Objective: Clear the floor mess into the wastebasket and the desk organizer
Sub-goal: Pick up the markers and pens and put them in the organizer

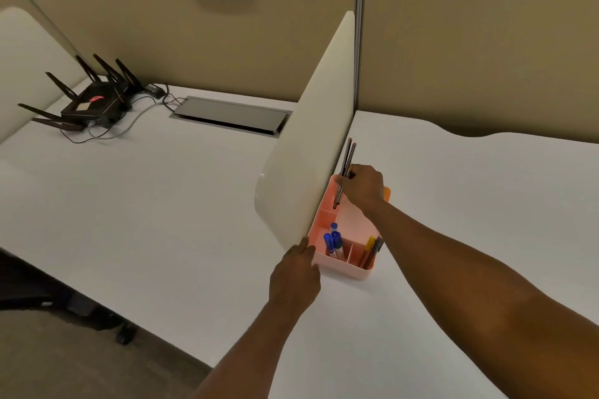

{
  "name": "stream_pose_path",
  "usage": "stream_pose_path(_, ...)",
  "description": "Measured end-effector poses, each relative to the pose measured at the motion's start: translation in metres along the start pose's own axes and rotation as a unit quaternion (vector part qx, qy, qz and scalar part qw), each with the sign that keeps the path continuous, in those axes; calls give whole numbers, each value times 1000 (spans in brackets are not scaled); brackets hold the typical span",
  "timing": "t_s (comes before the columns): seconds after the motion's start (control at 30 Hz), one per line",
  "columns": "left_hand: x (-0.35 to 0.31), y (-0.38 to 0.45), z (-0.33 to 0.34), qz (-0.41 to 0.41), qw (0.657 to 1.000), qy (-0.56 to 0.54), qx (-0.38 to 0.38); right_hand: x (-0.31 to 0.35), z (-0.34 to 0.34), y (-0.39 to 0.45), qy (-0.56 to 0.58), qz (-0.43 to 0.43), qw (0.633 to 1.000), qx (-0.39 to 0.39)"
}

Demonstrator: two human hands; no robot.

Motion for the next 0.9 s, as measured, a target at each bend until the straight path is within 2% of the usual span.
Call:
stream_pose_path(0.1,1,2,1,-2,1000,-4,-3,-9,19,11,-63,22,994,83)
stream_pose_path(0.27,1,3,0,-5,1000,-4,-8,-8,27,23,-100,47,988,106)
stream_pose_path(0.5,0,3,0,-3,1000,13,-7,-4,18,25,-139,35,987,79)
stream_pose_path(0.67,-2,1,0,3,1000,24,-4,3,10,-6,-102,-38,994,29)
stream_pose_path(0.9,-9,-13,-11,31,999,31,-18,6,-11,-72,-139,-118,981,-62)
Point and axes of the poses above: each hand's wrist, its own y-axis towards the middle knuckle, its own z-axis out of the palm, x = y × z, the point moved 8 cm from there along y, towards the middle knuckle, and after that the axes turned 6 degrees about -z, right-handed, at the moved point
